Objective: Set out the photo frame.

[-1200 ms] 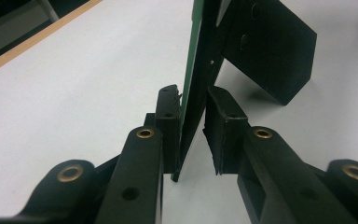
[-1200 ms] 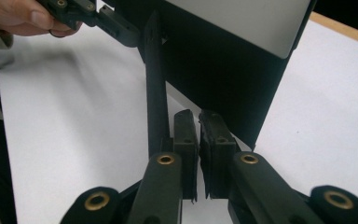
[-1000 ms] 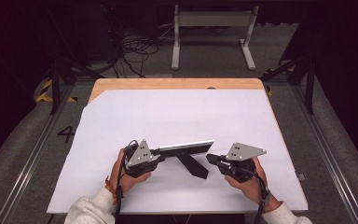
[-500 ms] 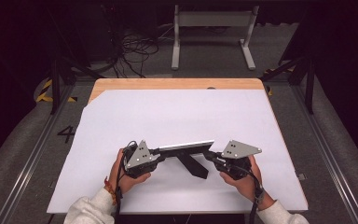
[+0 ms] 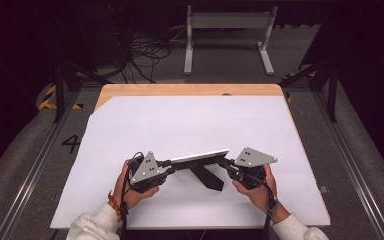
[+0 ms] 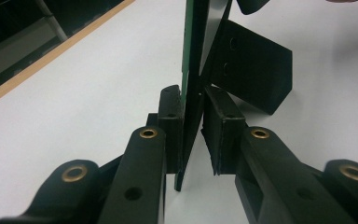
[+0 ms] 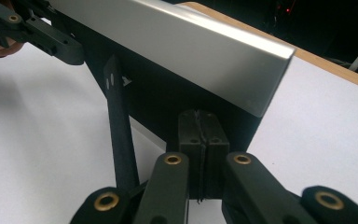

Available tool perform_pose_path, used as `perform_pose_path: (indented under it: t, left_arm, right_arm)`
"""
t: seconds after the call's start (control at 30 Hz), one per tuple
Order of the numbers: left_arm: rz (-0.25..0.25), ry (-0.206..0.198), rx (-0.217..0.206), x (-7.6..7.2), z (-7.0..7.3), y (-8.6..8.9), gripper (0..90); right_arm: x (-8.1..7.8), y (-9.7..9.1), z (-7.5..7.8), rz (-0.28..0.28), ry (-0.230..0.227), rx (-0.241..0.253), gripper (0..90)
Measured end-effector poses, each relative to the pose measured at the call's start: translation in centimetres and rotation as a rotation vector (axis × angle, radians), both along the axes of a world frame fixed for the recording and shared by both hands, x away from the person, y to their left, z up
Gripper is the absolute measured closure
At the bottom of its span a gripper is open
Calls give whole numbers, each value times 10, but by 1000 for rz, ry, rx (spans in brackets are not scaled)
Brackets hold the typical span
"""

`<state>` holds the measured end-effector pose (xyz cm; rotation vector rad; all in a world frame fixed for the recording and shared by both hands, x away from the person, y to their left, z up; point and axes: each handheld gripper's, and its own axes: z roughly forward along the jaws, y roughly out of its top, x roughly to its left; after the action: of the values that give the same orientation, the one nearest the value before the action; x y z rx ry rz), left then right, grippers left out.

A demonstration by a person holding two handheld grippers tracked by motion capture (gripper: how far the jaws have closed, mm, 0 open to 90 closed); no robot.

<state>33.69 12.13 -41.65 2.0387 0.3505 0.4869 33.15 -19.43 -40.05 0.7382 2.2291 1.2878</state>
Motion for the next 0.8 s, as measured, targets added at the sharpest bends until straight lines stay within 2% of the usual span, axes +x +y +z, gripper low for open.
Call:
perform_pose_path:
  t: [0.8]
  left_arm:
    - [-38, 8, 6, -10, 0, -6, 796]
  right_arm:
    - [17, 10, -3, -36, 13, 20, 900]
